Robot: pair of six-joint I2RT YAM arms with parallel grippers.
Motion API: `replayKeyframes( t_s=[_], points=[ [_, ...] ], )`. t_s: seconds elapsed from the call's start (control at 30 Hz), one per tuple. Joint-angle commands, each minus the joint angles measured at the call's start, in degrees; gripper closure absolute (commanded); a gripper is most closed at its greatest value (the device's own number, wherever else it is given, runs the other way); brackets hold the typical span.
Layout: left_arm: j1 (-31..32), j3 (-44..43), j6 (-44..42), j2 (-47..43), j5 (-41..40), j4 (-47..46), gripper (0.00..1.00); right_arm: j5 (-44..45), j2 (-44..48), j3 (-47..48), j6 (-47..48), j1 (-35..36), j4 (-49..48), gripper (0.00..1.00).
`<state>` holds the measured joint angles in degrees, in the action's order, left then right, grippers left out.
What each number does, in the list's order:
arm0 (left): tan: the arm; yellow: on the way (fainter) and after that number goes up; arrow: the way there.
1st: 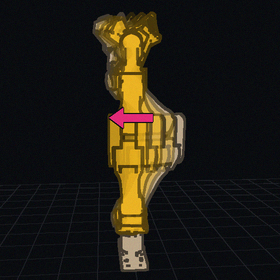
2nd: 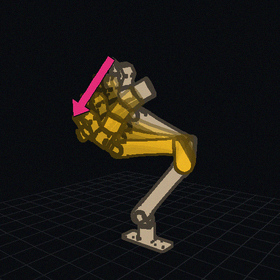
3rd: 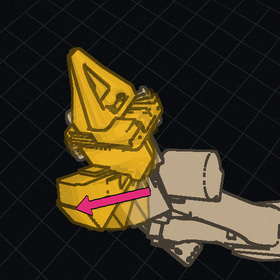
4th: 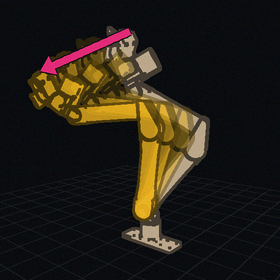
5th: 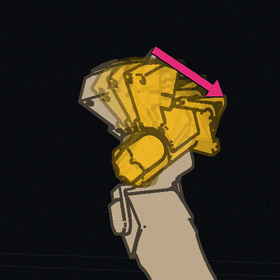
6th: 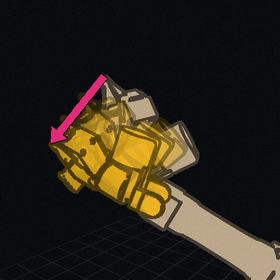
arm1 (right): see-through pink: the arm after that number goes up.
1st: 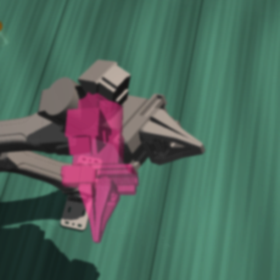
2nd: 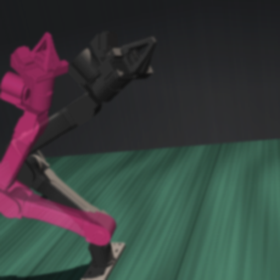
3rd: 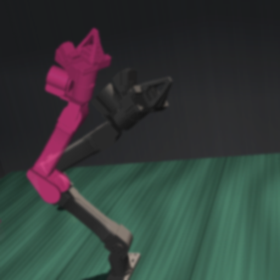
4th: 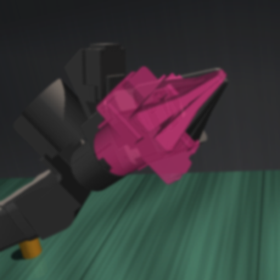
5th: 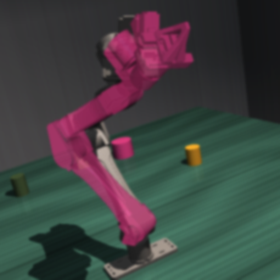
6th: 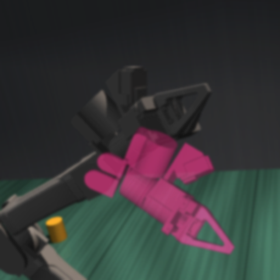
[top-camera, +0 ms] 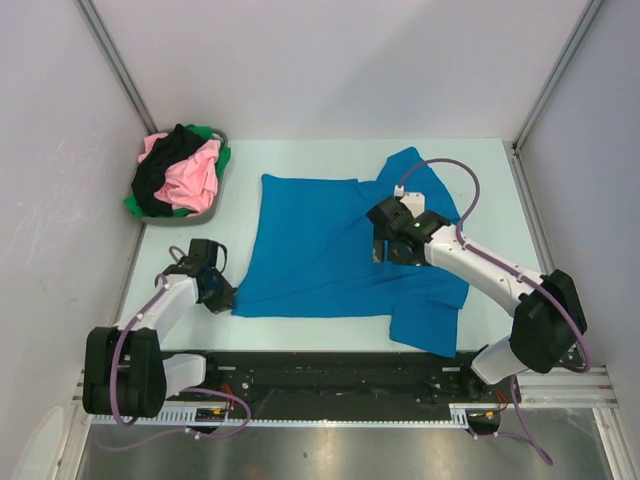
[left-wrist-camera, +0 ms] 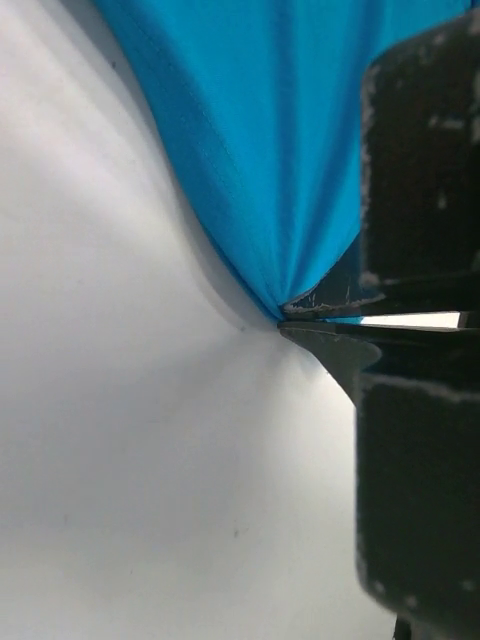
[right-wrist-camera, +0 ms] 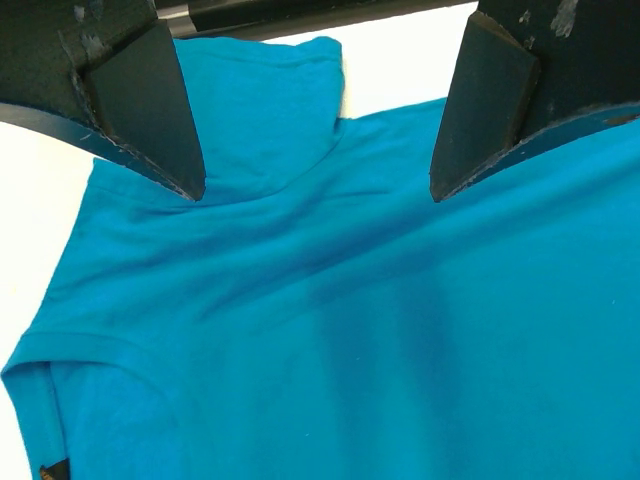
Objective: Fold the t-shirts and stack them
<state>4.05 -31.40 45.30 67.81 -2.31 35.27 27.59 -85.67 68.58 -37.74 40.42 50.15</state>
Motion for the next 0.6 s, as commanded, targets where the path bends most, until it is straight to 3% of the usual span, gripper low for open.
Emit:
replayKeyframes(
  t_s=[0.0,0.1,0.13,0.2,0.3,0.4,0.57],
  points=[
    [-2.03,-0.24,-2.41,0.04,0.9,0.24,0.92,-1.66,1.73,0.15,1.96,-2.19,-1.63,0.0],
    [-1.77,-0.51,-1.88,-2.05,1.87,-0.02,0.39,-2.98,1.64,0.42,2.84,-4.56,-3.65,0.0],
    [-1.68,-0.85,-1.62,-2.94,3.61,-0.2,0.16,-3.77,1.47,0.77,2.93,-5.52,-4.27,0.0],
    [-1.33,-4.09,-1.0,-5.13,4.59,-0.55,0.01,-5.87,0.86,2.17,3.8,-9.65,-7.5,0.0],
    [-0.37,-11.89,-1.09,-4.62,5.47,-1.51,0.0,-7.82,-1.59,6.38,4.69,-16.67,-11.2,0.0],
    [0.16,-22.08,-2.32,1.95,5.55,-1.34,0.0,-9.84,-5.1,11.04,4.25,-21.87,-16.46,0.0],
    [0.34,-35.99,-4.16,19.41,7.84,-2.39,0.0,-10.98,-10.91,15.87,10.2,-25.3,-28.6,0.0]
  ],
)
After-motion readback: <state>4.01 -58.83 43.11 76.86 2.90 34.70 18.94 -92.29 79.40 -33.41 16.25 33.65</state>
